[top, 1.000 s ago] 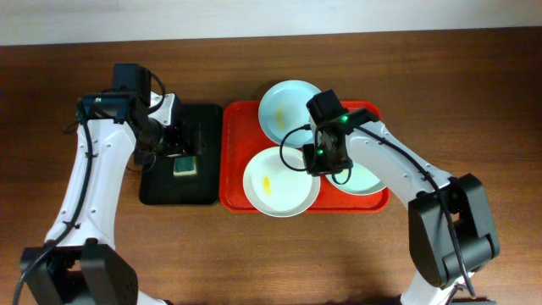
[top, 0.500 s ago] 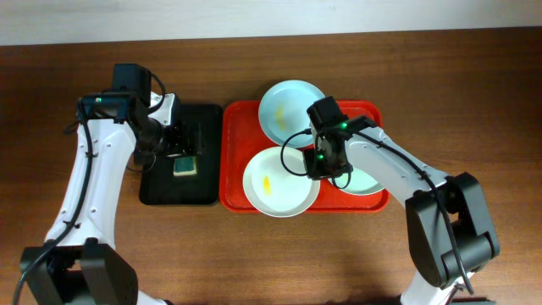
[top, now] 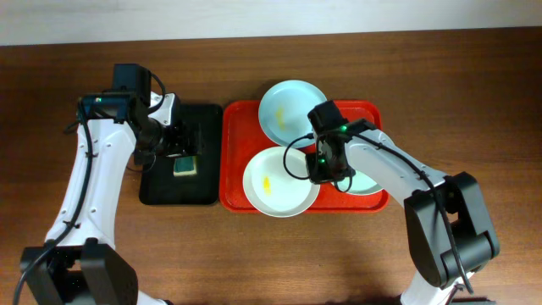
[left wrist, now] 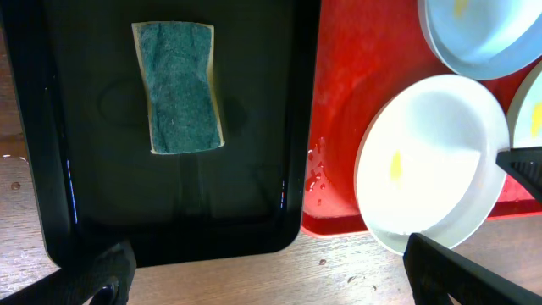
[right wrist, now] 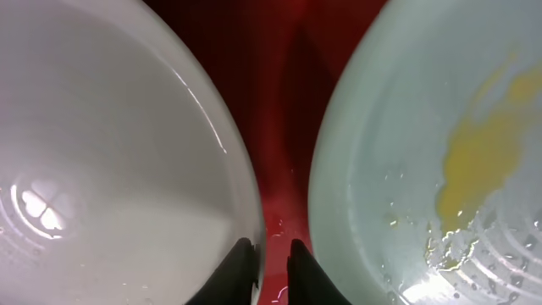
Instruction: Clean dirty plates on tray and stack at the side
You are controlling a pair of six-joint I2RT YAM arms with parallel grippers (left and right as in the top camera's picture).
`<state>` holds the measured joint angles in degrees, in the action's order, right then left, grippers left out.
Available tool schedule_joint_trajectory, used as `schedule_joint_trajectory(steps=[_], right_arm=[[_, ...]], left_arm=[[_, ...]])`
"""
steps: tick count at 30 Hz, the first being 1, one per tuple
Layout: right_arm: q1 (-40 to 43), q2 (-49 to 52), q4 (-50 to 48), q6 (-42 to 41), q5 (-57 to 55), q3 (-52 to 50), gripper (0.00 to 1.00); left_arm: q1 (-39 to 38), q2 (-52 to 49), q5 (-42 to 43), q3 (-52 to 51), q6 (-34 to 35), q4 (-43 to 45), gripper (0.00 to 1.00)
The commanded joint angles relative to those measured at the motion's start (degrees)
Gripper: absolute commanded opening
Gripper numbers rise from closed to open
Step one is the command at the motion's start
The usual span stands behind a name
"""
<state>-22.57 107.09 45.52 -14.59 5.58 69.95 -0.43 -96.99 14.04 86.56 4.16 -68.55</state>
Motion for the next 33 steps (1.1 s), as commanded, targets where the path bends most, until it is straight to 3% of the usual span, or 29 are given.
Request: schedule_joint_trajectory(steps=[1, 5, 7, 14, 18, 21, 23, 24, 25, 28, 30, 31, 32, 33], right_arm=[[-0.31, 0.24, -0.24, 0.09, -0.04, -0.79, 0.13], [-0.31, 0.24, -1.2, 0.09, -0.04, -0.92, 0.04], [-0.31, 0.24, -1.44, -1.01, -0.04, -0.92, 0.04], [-0.31, 0.24, -1.46, -2.47, 0.2, -0.96, 0.04], [-0.31, 0.24, -1.49, -2.47, 0.17, -0.96, 0.04], [-0.31, 0.24, -1.49, -2.45, 0.17, -0.96, 0.05], [-0.31, 0.24, -1.51, -2.45, 0.17, -0.96, 0.11], [-0.31, 0.24, -1.49, -2.45, 0.17, -0.96, 0.14], [-0.31, 0.24, -1.51, -2.45, 0.17, -0.96, 0.14], [-0.31, 0.24, -1.7, -2.45, 0.17, -0.96, 0.14], [-0.31, 0.24, -1.77, -2.45, 0.17, -0.96, 0.14], [-0.31, 0.24, -1.75, -2.45, 0.2, -0.96, 0.14], [-0.31, 0.24, -1.75, -2.45, 0.2, -0.96, 0.14], [-0.31, 0.24, -1.75, -2.45, 0.2, -0.96, 0.14]], left_arm=[[-0.31, -0.42, -0.61, 0.48, 0.33, -0.09, 0.99], [-0.31, -0.42, -0.61, 0.48, 0.33, -0.07, 1.0], [-0.31, -0.42, -0.74, 0.48, 0.35, 0.0, 0.99], [-0.31, -0.66, -5.9, 0.48, 0.37, 0.76, 0.84], [-0.31, -2.51, -6.6, 0.48, 0.33, 3.54, 0.57], [-0.31, -4.96, -6.56, 0.48, 0.33, 6.16, 0.52], [-0.31, -6.67, -6.34, 0.48, 0.35, 8.11, 0.32], [-0.31, -7.1, -6.36, 0.48, 0.35, 8.26, 0.28], [-0.24, -7.32, -6.4, 0.48, 0.35, 8.83, 0.28], [-0.26, -8.0, -6.47, 0.48, 0.33, 10.16, 0.49], [-0.26, -8.74, -6.54, 0.48, 0.33, 10.73, 0.55], [-0.26, -9.14, -6.69, 0.48, 0.33, 10.95, 0.69], [-0.26, -9.64, -7.15, 0.48, 0.33, 11.15, 1.0], [-0.26, -10.03, -7.76, 0.48, 0.35, 11.37, 1.0]])
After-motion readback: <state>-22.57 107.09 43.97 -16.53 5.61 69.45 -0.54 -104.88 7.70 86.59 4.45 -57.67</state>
